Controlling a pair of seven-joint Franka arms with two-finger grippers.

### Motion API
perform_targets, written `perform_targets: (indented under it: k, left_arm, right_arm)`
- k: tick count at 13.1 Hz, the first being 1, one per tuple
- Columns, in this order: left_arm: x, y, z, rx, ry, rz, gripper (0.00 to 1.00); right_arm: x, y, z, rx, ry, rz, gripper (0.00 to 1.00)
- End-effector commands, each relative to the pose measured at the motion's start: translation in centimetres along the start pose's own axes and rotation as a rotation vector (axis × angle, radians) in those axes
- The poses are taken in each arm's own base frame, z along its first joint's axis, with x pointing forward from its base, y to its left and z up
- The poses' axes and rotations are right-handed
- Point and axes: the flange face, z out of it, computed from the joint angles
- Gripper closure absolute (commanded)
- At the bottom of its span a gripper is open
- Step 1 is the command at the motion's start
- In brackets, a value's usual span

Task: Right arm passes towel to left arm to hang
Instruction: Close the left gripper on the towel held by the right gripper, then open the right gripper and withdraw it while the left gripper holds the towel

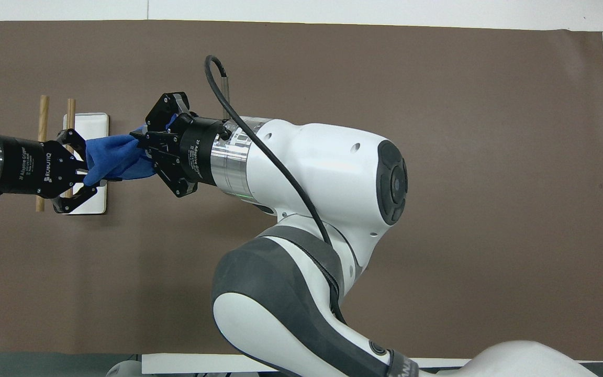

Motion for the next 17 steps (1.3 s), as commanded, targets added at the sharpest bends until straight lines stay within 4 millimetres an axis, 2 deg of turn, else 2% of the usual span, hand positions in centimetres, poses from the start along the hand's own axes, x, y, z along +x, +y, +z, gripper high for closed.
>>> perform_targets:
  k: [1, 2, 3, 4, 5, 8, 10, 12, 15, 17]
  left_arm:
    - [0.3, -0.5, -0.1, -0.018, 0.008, 0.025, 1.0]
    - [0.3, -0.5, -0.2, -0.021, 0.008, 0.034, 1.0]
    - [0.3, -0.5, -0.2, -0.02, 0.009, 0.035, 1.0]
    - [0.3, -0.5, -0.2, -0.02, 0.009, 0.035, 1.0]
    - [0.3, -0.5, -0.2, -0.02, 0.009, 0.037, 1.0]
    - [0.0, -0.1, -0.6, -0.03, 0.009, 0.048, 1.0]
    - [-0.2, 1.2, -1.5, -0.058, 0.013, 0.139, 1.0]
    - [0.4, 2.3, -2.3, -0.091, 0.025, 0.22, 1.0]
    - [1.0, 3.0, -3.1, -0.149, 0.082, 0.376, 1.0]
    - [1.6, 3.6, -3.1, -0.118, 0.177, 0.494, 1.0]
  right_arm:
    - [-0.3, -0.4, 0.2, 0.009, -0.021, 0.016, 1.0]
    - [-0.2, -0.4, 0.2, 0.004, -0.019, 0.018, 0.9]
    - [0.1, -0.2, 0.3, 0.004, -0.015, 0.019, 0.56]
    - [0.1, -0.2, 0.4, 0.003, -0.013, 0.013, 0.15]
    - [0.0, -0.1, 0.4, 0.003, -0.012, 0.001, 0.0]
    - [0.2, 0.0, 0.5, -0.001, -0.003, -0.049, 0.0]
    - [0.5, 0.1, 0.5, -0.004, 0.006, -0.098, 0.0]
    - [1.6, 1.2, 0.6, -0.026, 0.043, -0.218, 0.0]
    - [6.0, 3.7, 0.0, -0.103, 0.156, -0.562, 0.0]
    - [9.7, 4.4, -1.5, -0.156, 0.219, -0.727, 0.0]
